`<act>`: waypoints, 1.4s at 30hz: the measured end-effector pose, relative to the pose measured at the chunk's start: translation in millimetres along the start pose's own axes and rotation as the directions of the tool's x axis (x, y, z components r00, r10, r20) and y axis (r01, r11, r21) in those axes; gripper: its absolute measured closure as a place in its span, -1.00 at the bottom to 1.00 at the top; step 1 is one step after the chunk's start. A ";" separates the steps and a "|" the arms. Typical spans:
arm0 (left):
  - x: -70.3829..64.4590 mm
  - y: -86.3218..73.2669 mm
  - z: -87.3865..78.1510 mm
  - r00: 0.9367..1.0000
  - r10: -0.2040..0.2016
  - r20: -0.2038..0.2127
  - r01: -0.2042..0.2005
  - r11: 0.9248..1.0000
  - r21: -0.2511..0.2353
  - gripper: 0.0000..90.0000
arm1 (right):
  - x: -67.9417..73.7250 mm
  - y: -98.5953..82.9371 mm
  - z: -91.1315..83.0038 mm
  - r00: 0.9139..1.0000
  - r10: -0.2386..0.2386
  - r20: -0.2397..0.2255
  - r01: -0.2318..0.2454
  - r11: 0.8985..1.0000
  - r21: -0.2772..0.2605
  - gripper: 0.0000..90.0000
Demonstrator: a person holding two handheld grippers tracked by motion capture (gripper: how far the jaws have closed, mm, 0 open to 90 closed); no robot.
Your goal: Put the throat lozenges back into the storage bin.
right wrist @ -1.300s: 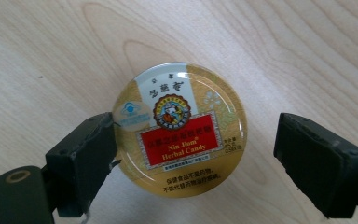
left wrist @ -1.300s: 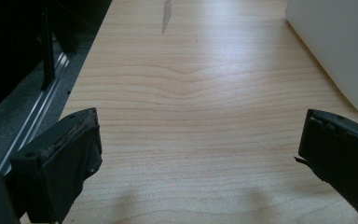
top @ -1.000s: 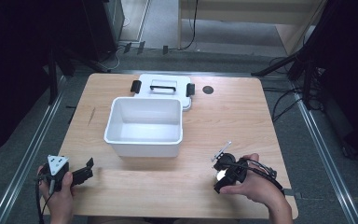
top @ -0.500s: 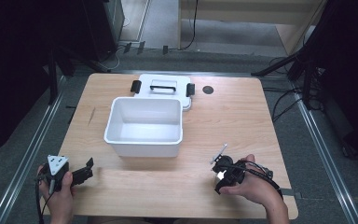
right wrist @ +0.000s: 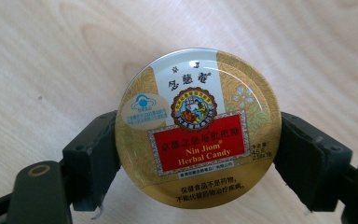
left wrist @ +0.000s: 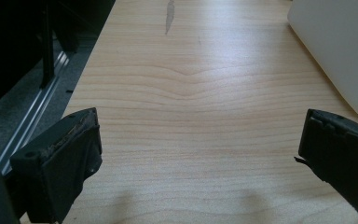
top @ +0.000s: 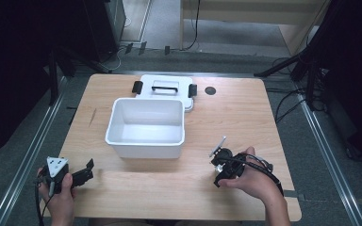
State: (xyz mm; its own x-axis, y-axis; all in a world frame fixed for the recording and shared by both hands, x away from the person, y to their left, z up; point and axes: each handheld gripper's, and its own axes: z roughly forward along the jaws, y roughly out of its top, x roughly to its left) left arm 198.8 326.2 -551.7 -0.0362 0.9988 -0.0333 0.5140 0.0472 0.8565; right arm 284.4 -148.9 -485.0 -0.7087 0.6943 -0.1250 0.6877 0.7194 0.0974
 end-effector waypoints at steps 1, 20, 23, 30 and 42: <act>0.2 0.1 0.2 1.000 -0.002 0.002 0.002 1.000 0.002 -1.00 | -1.2 2.5 -3.3 1.000 0.004 0.003 -0.004 1.000 -0.004 -0.55; 1.2 0.3 0.4 1.000 -0.011 0.009 0.010 1.000 0.005 -1.00 | -23.0 48.8 -48.5 0.997 -0.078 -0.003 0.078 0.993 -0.087 -0.55; 1.3 0.3 0.4 1.000 -0.010 0.010 0.010 1.000 0.006 -1.00 | -23.1 54.0 -50.3 0.994 -0.112 0.018 0.113 0.990 -0.082 -0.55; 1.2 0.3 0.5 1.000 -0.010 0.008 0.010 1.000 0.006 -1.00 | -25.5 65.7 -56.6 0.993 -0.121 0.000 0.120 0.987 -0.110 -0.55; 1.4 0.6 1.1 1.000 -0.008 0.011 0.008 1.000 0.009 -1.00 | -29.0 83.4 -69.4 0.991 -0.131 -0.023 0.128 0.987 -0.092 -0.55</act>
State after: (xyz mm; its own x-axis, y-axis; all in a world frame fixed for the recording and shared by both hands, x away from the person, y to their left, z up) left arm 200.0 327.6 -551.8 -0.0312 0.9985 -0.0460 0.5214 0.0555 0.8515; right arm 351.4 -107.9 -404.7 -0.7959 0.5946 -0.1143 0.5737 0.8009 0.1715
